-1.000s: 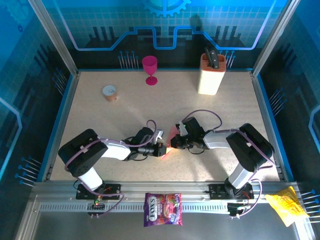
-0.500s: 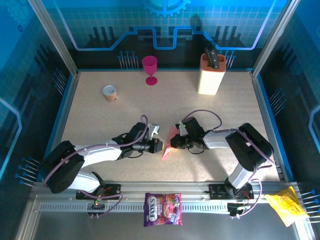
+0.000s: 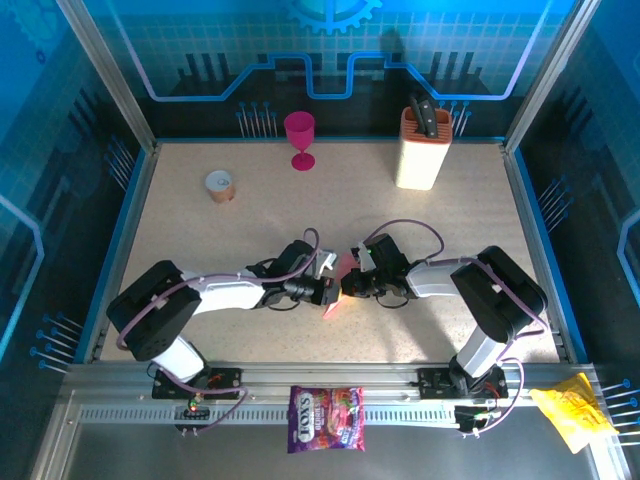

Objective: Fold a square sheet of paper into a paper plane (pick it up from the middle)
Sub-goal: Fold the wing for the fifth time at the center of the table.

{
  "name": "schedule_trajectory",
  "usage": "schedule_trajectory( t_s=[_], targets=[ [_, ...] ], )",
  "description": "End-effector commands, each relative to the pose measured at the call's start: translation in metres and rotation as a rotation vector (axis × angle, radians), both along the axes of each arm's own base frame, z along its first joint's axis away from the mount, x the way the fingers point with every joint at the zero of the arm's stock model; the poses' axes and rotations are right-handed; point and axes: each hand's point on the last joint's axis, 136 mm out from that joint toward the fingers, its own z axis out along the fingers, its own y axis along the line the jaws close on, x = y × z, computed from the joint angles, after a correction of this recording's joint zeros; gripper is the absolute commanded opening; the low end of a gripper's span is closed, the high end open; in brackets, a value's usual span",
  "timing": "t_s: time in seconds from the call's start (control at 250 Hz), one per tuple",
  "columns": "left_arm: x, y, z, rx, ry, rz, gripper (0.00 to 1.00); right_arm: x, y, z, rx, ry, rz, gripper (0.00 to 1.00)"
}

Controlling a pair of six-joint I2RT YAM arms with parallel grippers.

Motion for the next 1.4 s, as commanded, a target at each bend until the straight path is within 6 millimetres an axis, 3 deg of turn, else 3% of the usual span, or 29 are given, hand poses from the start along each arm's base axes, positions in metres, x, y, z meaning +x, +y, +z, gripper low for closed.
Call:
schedule_trajectory(
  t_s=[0.0,0.24,0.591,0.975,1.398],
  targets=[
    [0.000,-0.007,-0.002,-0.010,-0.010,-0.033,0.00,-0.031,-0.055,-0.067,-0.273,0.153,-0.084,0.00],
    [-0.004,-0.008,-0.019,-0.010,0.026,-0.026,0.00,-0.032,-0.056,-0.069,-0.280,0.161,-0.089,0.00],
    [-0.026,-0.013,-0.036,0.007,0.070,-0.069,0.00,-0.037,-0.059,-0.076,-0.284,0.184,-0.106,0.00],
    [-0.038,0.001,-0.057,0.033,0.103,-0.033,0.00,-0.039,-0.065,-0.080,-0.306,0.204,-0.125,0.00],
    [-0.080,0.016,-0.079,0.039,0.177,-0.021,0.00,-0.041,-0.070,-0.083,-0.321,0.227,-0.146,0.00]
  ],
)
